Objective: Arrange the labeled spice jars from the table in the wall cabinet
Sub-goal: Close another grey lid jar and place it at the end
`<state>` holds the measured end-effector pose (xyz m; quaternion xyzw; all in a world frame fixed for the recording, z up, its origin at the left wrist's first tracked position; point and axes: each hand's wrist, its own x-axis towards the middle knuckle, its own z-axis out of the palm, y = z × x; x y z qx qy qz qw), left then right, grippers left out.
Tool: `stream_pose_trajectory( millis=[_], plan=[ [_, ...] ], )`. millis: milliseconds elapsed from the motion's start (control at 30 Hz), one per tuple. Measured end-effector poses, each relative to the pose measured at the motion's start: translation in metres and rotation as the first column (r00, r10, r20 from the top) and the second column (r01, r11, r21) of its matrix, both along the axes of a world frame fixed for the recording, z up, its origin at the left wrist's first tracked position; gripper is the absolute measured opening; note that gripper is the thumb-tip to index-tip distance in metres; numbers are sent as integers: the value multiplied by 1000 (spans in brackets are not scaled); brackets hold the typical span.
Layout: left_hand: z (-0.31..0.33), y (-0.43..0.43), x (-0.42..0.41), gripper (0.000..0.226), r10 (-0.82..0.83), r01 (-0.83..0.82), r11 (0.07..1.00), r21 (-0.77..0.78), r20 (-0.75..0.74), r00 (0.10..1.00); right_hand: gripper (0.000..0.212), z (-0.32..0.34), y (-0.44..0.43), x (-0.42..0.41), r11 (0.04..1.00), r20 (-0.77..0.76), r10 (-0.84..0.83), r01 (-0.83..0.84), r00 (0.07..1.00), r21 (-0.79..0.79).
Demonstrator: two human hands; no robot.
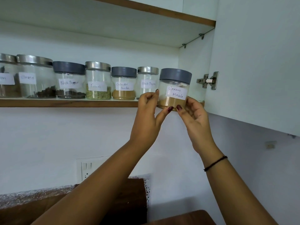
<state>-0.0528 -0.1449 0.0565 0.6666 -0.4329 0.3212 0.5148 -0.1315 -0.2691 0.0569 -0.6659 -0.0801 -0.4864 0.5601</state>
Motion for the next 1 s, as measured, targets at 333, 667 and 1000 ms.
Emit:
stream_pose_trajectory(
  millis=[333, 667, 1000],
  plan=[
    [13, -40, 21, 58, 111, -111, 994, -2, 2, 994, 41, 23, -46, 27, 993, -17, -35, 33, 999, -112],
    [13, -59, 49, 55, 384, -401, 915, 54, 194, 902, 41, 22, -79, 55, 959, -49, -168, 152, 985, -240],
    [9, -55, 54, 48, 413, -442, 893, 86, 237, 880, 49, 26, -86, 67, 853, -73, -373, 311, 925, -420]
  ],
)
